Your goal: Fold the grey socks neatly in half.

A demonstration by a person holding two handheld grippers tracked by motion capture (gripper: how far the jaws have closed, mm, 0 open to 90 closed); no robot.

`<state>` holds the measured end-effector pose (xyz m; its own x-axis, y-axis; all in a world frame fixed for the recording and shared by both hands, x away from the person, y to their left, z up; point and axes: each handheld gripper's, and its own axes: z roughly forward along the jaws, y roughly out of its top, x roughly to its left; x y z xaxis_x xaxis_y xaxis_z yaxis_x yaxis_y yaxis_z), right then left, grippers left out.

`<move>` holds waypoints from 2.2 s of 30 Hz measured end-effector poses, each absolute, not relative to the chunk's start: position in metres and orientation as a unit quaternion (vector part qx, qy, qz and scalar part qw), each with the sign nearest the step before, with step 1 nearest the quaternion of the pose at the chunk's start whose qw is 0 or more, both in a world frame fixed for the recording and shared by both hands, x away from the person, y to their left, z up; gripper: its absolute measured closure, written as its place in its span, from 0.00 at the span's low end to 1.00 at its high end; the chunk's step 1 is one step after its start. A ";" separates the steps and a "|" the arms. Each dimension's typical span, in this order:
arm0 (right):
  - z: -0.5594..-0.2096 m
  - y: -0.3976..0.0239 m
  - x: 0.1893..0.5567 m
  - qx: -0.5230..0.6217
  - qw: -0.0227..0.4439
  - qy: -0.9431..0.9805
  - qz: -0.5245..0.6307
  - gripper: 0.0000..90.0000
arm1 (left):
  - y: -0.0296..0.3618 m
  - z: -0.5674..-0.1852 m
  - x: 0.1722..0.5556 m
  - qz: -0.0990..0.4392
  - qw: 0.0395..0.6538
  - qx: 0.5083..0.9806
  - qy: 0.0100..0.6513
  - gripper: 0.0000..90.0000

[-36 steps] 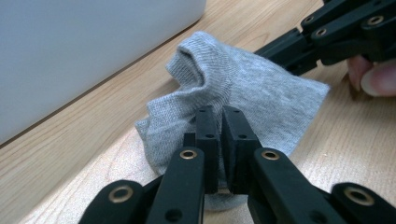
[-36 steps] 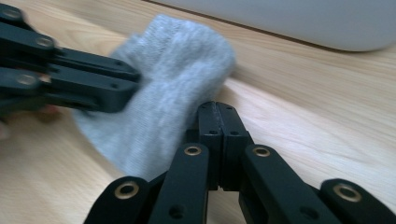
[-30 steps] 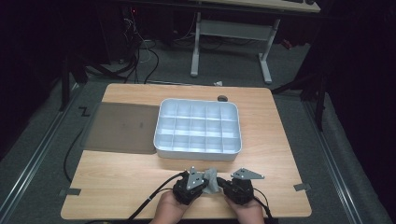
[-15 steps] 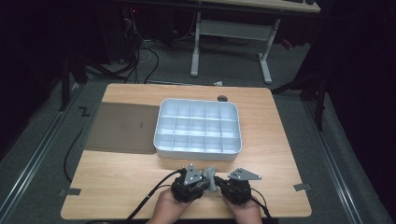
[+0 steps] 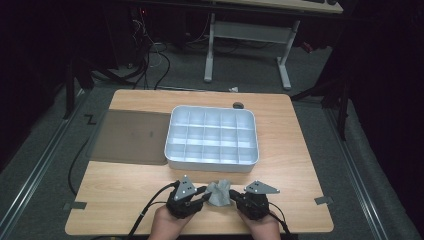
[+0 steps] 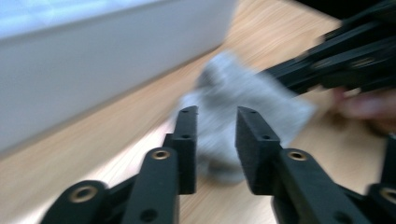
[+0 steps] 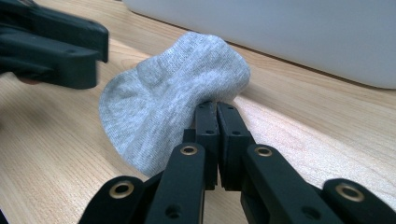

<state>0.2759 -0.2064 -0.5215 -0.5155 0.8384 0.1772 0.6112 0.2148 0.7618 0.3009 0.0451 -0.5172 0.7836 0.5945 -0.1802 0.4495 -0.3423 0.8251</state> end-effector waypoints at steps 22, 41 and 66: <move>-0.511 -0.193 0.273 0.443 0.160 0.783 0.405 0.96 | 0.013 -0.532 0.302 0.075 0.440 0.843 0.301 0.84; -0.518 -0.181 0.273 0.427 0.167 0.801 0.385 1.00 | 0.004 -0.533 0.308 0.056 0.428 0.856 0.285 0.90; -0.519 -0.176 0.276 0.413 0.179 0.816 0.364 1.00 | 0.034 -0.514 0.299 0.105 0.492 0.797 0.334 0.74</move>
<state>0.2763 -0.1765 -0.5186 -0.5953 0.8035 0.0078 0.5428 0.3950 0.7412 0.2988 0.0337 -0.5139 0.7551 0.6355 -0.1609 0.4292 -0.2938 0.8541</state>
